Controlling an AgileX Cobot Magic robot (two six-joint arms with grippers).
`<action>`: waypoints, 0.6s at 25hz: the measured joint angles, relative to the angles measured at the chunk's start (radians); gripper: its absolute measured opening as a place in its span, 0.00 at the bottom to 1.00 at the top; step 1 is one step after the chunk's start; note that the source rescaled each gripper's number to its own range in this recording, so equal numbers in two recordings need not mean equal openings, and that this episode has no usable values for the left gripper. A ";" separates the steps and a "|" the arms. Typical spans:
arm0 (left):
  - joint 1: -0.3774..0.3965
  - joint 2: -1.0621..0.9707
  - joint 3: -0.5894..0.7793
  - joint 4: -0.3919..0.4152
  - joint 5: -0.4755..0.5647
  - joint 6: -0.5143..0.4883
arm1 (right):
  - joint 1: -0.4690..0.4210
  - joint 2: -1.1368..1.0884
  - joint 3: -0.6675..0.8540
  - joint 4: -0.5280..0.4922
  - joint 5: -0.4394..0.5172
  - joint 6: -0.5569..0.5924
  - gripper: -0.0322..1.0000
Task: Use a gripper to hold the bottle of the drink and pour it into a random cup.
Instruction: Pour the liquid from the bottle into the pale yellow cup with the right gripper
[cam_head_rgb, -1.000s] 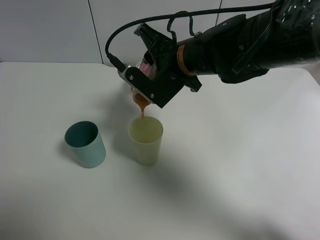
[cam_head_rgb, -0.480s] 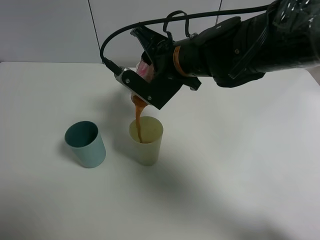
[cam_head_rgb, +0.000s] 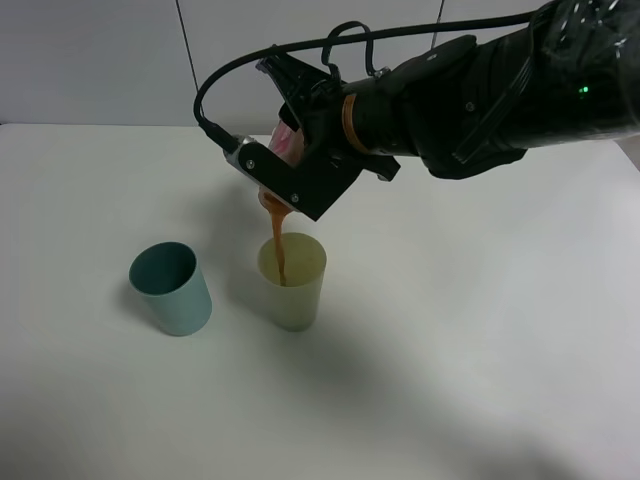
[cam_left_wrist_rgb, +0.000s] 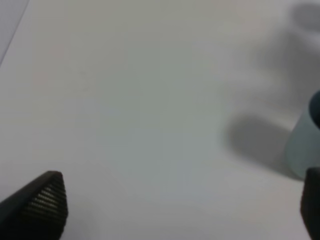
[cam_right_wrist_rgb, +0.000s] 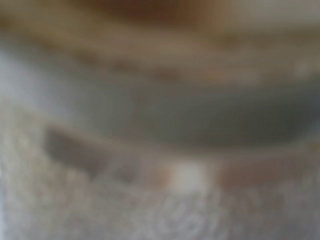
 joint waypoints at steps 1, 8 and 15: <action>0.000 0.000 0.000 0.000 0.000 0.000 | 0.001 0.000 0.000 0.000 0.002 0.000 0.04; 0.000 0.000 0.000 0.000 0.000 0.000 | 0.001 0.000 0.000 0.000 0.007 0.000 0.04; 0.000 0.000 0.000 0.000 0.000 0.000 | 0.001 0.000 0.000 0.000 0.012 0.000 0.04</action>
